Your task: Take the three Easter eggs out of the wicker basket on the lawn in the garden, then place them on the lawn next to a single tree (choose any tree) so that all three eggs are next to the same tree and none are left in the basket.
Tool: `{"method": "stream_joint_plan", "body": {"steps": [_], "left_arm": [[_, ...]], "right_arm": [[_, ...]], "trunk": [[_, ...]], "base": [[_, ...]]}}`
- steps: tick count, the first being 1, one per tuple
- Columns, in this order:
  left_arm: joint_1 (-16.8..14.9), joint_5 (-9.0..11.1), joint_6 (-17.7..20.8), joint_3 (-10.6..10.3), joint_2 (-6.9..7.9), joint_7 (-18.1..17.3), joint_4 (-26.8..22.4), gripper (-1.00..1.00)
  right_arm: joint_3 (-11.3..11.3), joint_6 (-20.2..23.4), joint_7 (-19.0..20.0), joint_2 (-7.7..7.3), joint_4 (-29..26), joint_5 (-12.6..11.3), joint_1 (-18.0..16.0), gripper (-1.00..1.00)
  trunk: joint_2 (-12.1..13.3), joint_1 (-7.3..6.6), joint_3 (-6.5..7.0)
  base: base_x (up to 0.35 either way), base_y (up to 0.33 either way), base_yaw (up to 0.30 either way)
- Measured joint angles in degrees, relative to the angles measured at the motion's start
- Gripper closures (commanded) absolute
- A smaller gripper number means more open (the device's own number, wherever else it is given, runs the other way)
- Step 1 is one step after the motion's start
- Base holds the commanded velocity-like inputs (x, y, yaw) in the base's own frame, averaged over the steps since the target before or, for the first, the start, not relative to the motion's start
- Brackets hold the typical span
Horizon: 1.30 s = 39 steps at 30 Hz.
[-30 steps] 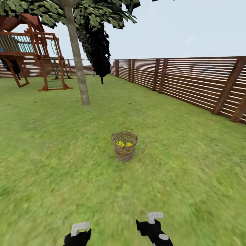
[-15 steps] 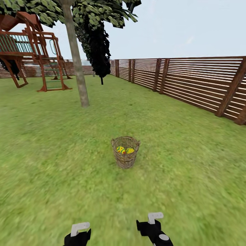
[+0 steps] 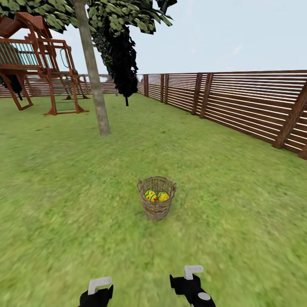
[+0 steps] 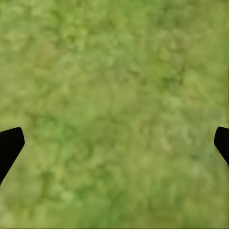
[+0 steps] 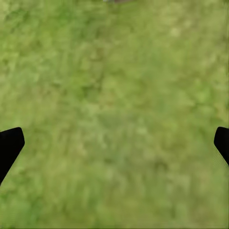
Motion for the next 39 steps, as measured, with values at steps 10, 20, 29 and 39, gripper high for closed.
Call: {"method": "stream_joint_plan", "body": {"steps": [10, 20, 29, 39], "left_arm": [[0.0, -0.1, -0.3, 0.1, 0.42, 0.1, 1.8, -1.0], [0.0, -0.1, -0.2, 0.0, 0.26, 0.1, 2.2, -1.0], [0.0, -0.1, -0.2, 0.0, 0.33, 0.1, 2.2, -1.0], [0.0, 0.0, -0.2, 0.0, 0.35, 0.1, 2.2, -1.0]], "right_arm": [[-0.2, -1.7, -0.1, -0.34, 6.8, 0.0, 0.0, -1.0], [-0.3, -3.5, 0.0, -1.46, 11.9, 0.0, 0.0, -1.0], [-0.2, -5.9, 0.0, -1.66, 12.4, 0.0, 0.1, -1.0], [-0.3, -6.1, 0.0, -1.67, 12.4, -0.1, 0.1, -1.0]], "trunk": [[0.0, 0.01, 0.0], [0.0, 0.0, 0.0], [0.0, 0.0, 0.0], [0.0, 0.0, 0.0]], "base": [[0.304, 0.0, 0.0], [0.184, 0.0, 0.0], [0.329, 0.0, 0.0], [0.332, 0.0, 0.0]]}}
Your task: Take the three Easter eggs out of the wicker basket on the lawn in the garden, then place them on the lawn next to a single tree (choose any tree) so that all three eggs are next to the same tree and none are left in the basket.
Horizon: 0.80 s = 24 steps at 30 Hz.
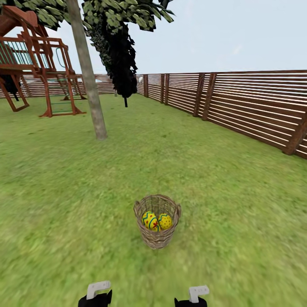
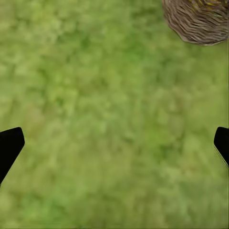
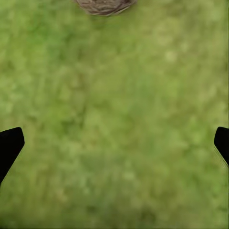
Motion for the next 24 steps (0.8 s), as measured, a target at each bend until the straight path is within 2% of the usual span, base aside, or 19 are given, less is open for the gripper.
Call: {"method": "stream_joint_plan", "body": {"steps": [22, 23, 24], "left_arm": [[0.0, 0.0, 0.1, 0.1, 0.39, -0.1, -0.7, -1.0], [-0.4, 0.0, 0.6, 0.2, 0.37, -0.1, -4.0, -1.0], [-0.4, 0.0, 1.7, 0.2, 0.33, -0.1, -5.8, -1.0]], "right_arm": [[-0.1, -0.3, 0.1, -0.08, -1.1, 0.2, 0.0, -1.0], [-0.4, 3.9, -0.1, -2.21, -7.3, 0.1, -0.1, -1.0], [-0.5, 7.4, -0.1, -2.95, -11.3, 0.0, -0.1, -1.0]], "trunk": [[0.0, 0.0, 0.0], [0.0, 0.0, 0.02], [0.0, 0.0, 0.01]], "base": [[0.332, 0.0, 0.0], [0.333, 0.0, 0.0], [0.333, 0.0, 0.0]]}}
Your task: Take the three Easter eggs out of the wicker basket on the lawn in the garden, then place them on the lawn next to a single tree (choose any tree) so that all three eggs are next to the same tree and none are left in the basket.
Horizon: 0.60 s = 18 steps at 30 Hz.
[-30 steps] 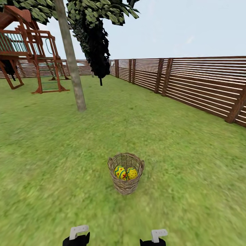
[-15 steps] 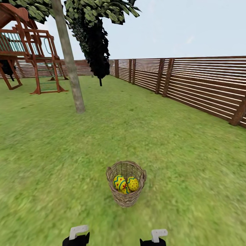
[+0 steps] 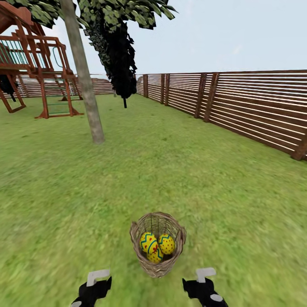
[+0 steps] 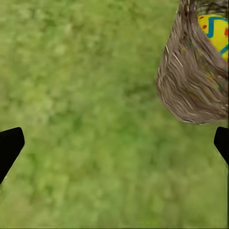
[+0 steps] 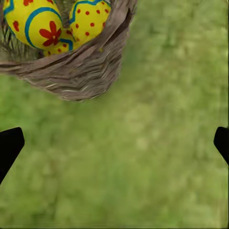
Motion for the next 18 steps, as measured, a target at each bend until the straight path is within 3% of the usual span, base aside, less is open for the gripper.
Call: {"method": "stream_joint_plan", "body": {"steps": [1, 2, 3, 6, 8, 12, 16, 18], "left_arm": [[-0.1, 0.0, 1.9, 0.0, 0.01, 0.0, -1.9, -1.0], [-0.1, 0.0, 6.1, 0.0, 0.06, 0.0, -5.1, -1.0], [-0.1, 0.0, 8.0, 0.0, 0.11, 0.0, -6.6, -1.0], [-0.1, 0.0, 18.1, 0.1, 0.25, 0.0, -15.6, -1.0], [-0.3, 0.0, 23.0, 0.1, 0.26, 0.0, -21.3, -1.0], [-2.9, 0.0, 30.8, 0.1, 0.18, -0.1, -27.9, -1.0], [-6.5, 0.1, 37.2, 0.0, -0.09, -0.2, -27.2, -1.0], [-7.6, 0.0, 38.2, -0.1, -0.24, -0.2, -25.7, -1.0]], "right_arm": [[-0.3, 4.9, 0.0, -0.59, -3.7, 0.0, 0.0, -1.0], [-1.6, 13.0, 0.0, -1.32, -9.7, 0.0, 0.0, -1.0], [-2.4, 16.1, -0.1, -1.53, -12.4, -0.1, 0.0, -1.0], [-8.0, 30.6, -0.3, -1.98, -25.9, 0.2, 0.1, -1.0], [-10.4, 36.8, -0.7, -2.1, -33.3, 0.4, 0.0, -1.0], [-11.8, 43.6, -3.1, -2.14, -41.4, 0.5, -0.7, -1.0], [-12.0, 46.5, -5.0, -1.97, -42.7, 0.2, -3.1, -1.0], [-11.9, 46.9, -5.3, -1.78, -42.3, 0.2, -3.5, -1.0]], "trunk": [[0.0, 0.0, 0.0], [0.0, 0.0, 0.01], [0.0, 0.0, 0.0], [0.0, 0.0, 0.01], [0.0, 0.0, 0.01], [0.0, 0.0, 0.0], [0.0, 0.0, 0.0], [0.0, 0.0, 0.0]], "base": [[0.333, 0.0, 0.0], [0.333, 0.0, 0.0], [0.333, 0.0, 0.0], [0.333, 0.0, 0.0], [0.335, 0.0, 0.0], [0.336, 0.0, 0.0], [0.337, 0.0, 0.0], [0.337, 0.0, -0.023]]}}
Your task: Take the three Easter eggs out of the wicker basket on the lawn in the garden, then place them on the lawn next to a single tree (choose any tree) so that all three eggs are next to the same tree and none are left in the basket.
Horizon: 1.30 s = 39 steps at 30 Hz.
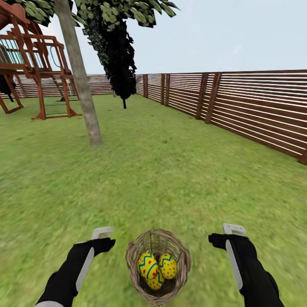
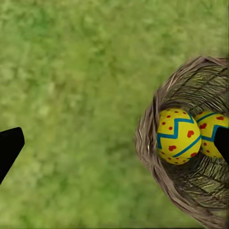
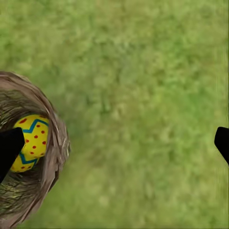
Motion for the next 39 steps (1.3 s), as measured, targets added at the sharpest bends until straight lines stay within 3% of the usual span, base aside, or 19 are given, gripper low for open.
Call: {"method": "stream_joint_plan", "body": {"steps": [11, 15, 21, 29, 35, 39], "left_arm": [[-1.6, -0.6, 0.4, -1.0, 0.02, 0.1, 10.8, -1.0], [-1.6, -0.6, 0.4, -3.1, 0.22, 0.1, 12.3, -1.0], [-1.6, -0.5, 0.2, -3.8, 0.03, 0.0, 12.7, -1.0], [-1.5, -0.5, -0.7, -4.5, -0.44, 0.1, 19.9, -1.0], [-1.6, -0.4, -2.5, -4.7, -0.44, 0.2, 20.9, -1.0], [-1.6, -0.2, -6.0, -4.6, -0.35, 0.2, 21.1, -1.0]], "right_arm": [[0.0, 1.9, 0.3, 0.29, 1.8, -0.5, -0.2, -1.0], [0.1, 2.0, 0.4, 0.28, 4.0, -0.5, -0.2, -1.0], [0.2, 1.9, 0.6, 0.28, 5.9, -0.4, -0.2, -1.0], [0.3, 1.8, 1.6, 0.28, 6.0, -0.3, -0.2, -1.0], [0.3, 1.8, 2.4, 0.28, 5.9, -0.2, -0.2, -1.0], [0.3, 1.8, 2.5, 0.28, 5.9, -0.2, -0.2, -1.0]], "trunk": [[0.0, 0.03, 0.57], [0.0, 0.03, 0.81], [0.0, 0.04, 0.89], [-1.2, 0.69, 0.36], [-3.6, 2.01, -0.71], [-5.2, 2.89, -1.43]], "base": [[0.261, 0.0, -0.19], [0.02, 0.0, -0.174], [0.002, 0.0, -0.028], [0.0, 0.0, -0.001], [0.0, 0.0, 0.0], [0.0, 0.0, 0.0]]}}
